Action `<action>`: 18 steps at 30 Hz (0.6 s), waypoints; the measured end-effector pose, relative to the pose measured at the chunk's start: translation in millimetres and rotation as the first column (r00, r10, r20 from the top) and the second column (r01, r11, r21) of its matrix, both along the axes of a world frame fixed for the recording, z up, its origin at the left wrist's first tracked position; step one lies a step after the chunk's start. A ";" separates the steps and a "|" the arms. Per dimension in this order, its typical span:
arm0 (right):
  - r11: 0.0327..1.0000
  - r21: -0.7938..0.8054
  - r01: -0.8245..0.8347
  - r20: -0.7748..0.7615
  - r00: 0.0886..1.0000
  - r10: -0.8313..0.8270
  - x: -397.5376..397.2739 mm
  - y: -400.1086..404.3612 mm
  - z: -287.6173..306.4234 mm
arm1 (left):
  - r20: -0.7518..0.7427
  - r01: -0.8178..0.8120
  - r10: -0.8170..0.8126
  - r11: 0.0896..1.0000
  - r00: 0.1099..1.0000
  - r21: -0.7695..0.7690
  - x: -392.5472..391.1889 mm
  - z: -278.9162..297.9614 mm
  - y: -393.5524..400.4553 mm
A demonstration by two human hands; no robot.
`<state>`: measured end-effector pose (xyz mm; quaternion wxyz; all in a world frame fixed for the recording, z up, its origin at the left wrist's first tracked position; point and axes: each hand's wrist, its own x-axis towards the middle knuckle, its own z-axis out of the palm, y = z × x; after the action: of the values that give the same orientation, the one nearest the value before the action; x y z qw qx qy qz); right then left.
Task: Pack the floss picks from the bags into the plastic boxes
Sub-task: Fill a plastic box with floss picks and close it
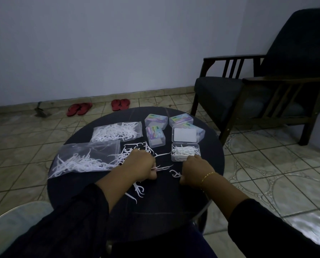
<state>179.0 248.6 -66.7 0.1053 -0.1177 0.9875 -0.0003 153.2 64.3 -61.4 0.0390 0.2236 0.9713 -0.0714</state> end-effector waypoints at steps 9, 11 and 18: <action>0.992 -0.128 0.013 -0.176 0.984 -0.036 -22.7 22.7 24.4 | 0.084 -0.145 0.121 0.909 0.989 0.391 -11.6 9.3 5.4; 0.997 -0.078 0.011 -0.236 0.971 -0.029 -33.5 26.1 28.7 | 0.109 -0.185 0.151 0.864 0.983 0.468 -16.8 12.0 7.8; 0.999 -0.035 -0.014 -0.322 0.947 0.002 -57.9 23.6 24.5 | 0.070 -0.204 0.205 0.758 0.976 0.620 -33.6 11.1 11.4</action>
<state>121.1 272.2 -42.2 -0.0596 -0.1219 0.9907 0.0014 119.6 75.8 -50.3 -0.0306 0.1165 0.9587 0.2578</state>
